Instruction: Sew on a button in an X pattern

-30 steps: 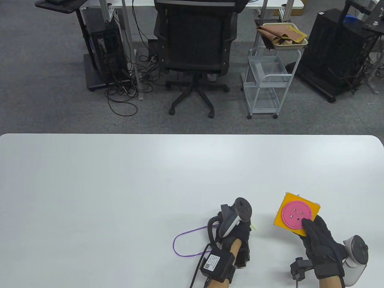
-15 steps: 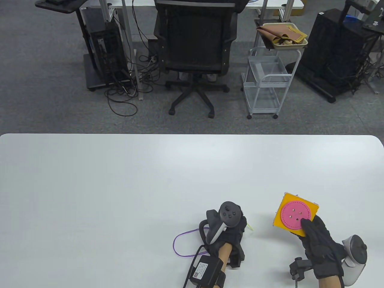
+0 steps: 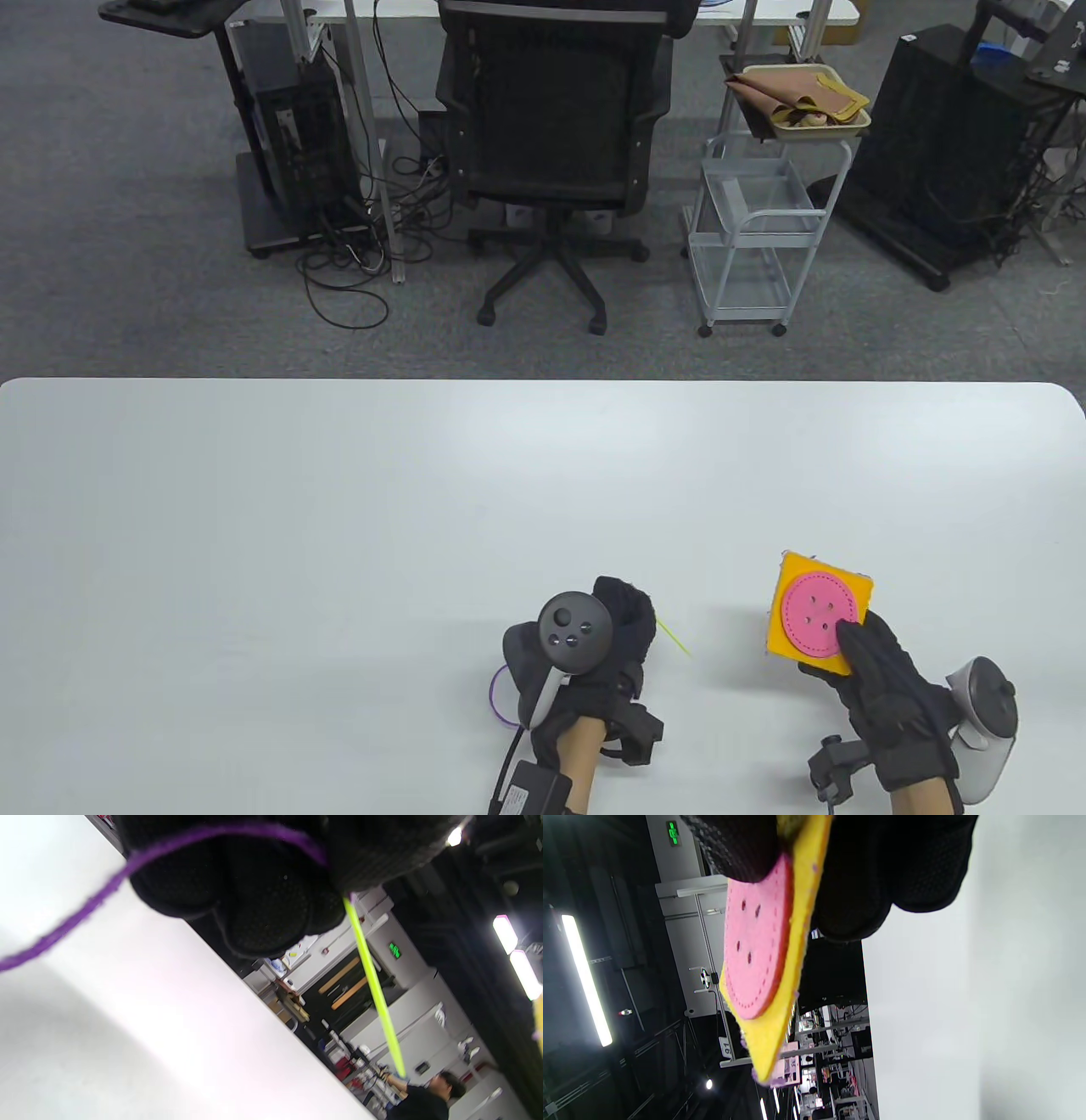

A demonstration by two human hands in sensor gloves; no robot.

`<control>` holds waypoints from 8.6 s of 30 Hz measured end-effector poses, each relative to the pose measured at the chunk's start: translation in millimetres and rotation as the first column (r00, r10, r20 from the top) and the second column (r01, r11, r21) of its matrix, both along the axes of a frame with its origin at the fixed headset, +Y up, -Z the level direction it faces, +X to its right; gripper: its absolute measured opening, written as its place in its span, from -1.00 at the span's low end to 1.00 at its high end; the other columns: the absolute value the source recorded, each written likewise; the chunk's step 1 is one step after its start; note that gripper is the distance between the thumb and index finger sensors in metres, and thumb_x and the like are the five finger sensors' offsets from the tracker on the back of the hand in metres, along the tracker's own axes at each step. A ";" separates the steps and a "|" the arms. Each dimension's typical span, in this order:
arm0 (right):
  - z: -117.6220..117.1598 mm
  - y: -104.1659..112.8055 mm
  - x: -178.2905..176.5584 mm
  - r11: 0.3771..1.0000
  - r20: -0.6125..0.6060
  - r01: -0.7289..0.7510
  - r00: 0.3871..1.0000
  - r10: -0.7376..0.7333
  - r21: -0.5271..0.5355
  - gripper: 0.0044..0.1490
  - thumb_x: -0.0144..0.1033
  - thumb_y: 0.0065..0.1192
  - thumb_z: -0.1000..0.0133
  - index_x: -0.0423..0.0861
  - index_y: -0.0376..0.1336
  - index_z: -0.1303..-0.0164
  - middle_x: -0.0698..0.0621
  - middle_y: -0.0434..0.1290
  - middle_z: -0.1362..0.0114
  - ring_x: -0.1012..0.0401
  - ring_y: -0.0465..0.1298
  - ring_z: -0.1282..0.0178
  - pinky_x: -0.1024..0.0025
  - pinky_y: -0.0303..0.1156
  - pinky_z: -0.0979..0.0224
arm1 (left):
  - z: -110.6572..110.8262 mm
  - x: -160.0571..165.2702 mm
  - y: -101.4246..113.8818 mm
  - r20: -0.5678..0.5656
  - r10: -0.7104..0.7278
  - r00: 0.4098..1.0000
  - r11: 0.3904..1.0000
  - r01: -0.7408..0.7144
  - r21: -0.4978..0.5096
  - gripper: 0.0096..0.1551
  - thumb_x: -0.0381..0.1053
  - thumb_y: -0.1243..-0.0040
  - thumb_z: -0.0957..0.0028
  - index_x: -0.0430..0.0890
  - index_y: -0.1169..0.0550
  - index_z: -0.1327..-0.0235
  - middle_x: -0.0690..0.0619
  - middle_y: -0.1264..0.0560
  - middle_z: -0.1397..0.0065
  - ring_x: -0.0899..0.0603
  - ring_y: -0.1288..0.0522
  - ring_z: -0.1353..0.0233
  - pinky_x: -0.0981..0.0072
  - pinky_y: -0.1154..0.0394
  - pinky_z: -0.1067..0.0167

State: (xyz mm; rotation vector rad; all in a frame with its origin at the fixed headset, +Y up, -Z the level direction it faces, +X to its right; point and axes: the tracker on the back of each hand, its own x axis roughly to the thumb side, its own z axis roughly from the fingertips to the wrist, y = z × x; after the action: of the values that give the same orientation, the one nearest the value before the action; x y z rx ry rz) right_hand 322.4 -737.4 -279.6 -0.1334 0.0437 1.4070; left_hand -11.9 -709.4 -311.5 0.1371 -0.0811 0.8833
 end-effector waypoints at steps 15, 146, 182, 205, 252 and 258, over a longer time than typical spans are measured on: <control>-13.5 -5.0 -59.1 0.925 -0.325 0.358 0.866 -0.380 -0.127 -0.44 -0.15 -0.26 -0.28 -0.12 0.02 -0.44 0.11 0.48 0.03 0.28 0.50 0.05 0.15 0.46 -0.33 | 31.4 -35.2 25.0 0.016 0.267 0.964 0.956 -0.266 0.119 -0.43 -0.03 -0.29 -0.01 0.08 -0.36 -0.29 0.11 -0.67 -0.15 0.01 -0.75 0.03 0.00 -0.67 0.00; -6.1 -19.7 -109.2 0.947 -0.492 0.277 0.809 -0.322 -0.164 -0.43 -0.13 -0.17 -0.29 -0.05 -0.04 -0.48 0.05 0.46 -0.10 0.22 0.47 -0.09 0.09 0.37 -0.46 | 37.3 19.5 1.4 0.168 0.262 0.950 0.957 -0.278 0.078 -0.56 0.07 -0.20 -0.11 -0.01 -0.62 -0.20 0.04 -0.70 -0.17 -0.02 -0.80 -0.03 0.05 -0.68 -0.03; 2.3 2.3 -89.3 0.933 -0.142 -0.356 0.922 0.361 0.058 -0.26 -0.02 0.00 -0.22 -0.10 -0.05 -0.52 -0.07 0.43 -0.27 0.08 0.44 -0.23 -0.04 0.29 -0.51 | 21.0 22.2 -43.3 0.264 0.667 0.696 0.743 -0.602 -0.291 -0.42 0.16 0.06 -0.23 -0.04 -0.46 -0.44 0.01 -0.54 -0.44 -0.16 -0.59 -0.40 -0.07 -0.50 -0.33; 7.3 7.2 -93.2 0.921 -0.084 -0.345 0.928 0.364 0.182 -0.35 -0.12 0.04 -0.22 -0.02 -0.01 -0.48 -0.18 -0.15 -0.68 -0.09 -0.04 -0.65 -0.24 -0.14 -0.70 | 26.6 36.2 -42.1 0.320 0.542 0.777 0.840 -0.486 -0.242 -0.40 0.17 0.06 -0.22 -0.04 -0.45 -0.45 0.02 -0.54 -0.44 -0.15 -0.58 -0.42 -0.07 -0.48 -0.35; -5.2 11.9 -21.7 0.996 0.046 -0.063 0.997 0.060 0.065 -0.51 -0.17 0.06 -0.23 -0.07 0.11 -0.30 -0.14 0.00 -0.61 -0.04 0.07 -0.58 -0.21 -0.10 -0.70 | 13.6 -36.5 -25.6 0.186 0.392 0.901 0.920 -0.387 -0.065 -0.43 0.12 -0.05 -0.16 -0.18 -0.64 -0.22 -0.04 -0.76 -0.11 -0.15 -0.78 -0.07 -0.06 -0.63 -0.05; -6.7 12.4 -7.4 0.997 0.056 -0.037 0.998 0.033 0.068 -0.52 -0.16 0.00 -0.25 -0.03 0.06 -0.32 -0.13 -0.04 -0.63 -0.02 0.04 -0.60 -0.20 -0.12 -0.72 | 14.2 -60.4 -29.1 0.125 0.449 0.885 0.894 -0.446 -0.048 -0.43 0.12 -0.04 -0.16 -0.18 -0.63 -0.22 -0.05 -0.75 -0.12 -0.15 -0.78 -0.08 -0.07 -0.63 -0.05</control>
State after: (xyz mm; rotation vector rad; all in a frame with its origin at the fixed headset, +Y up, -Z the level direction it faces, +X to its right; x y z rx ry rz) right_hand 315.0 -725.1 -286.2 -0.1155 -0.0531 1.4376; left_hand -72.3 -738.5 -297.3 0.0795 -0.1706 1.3577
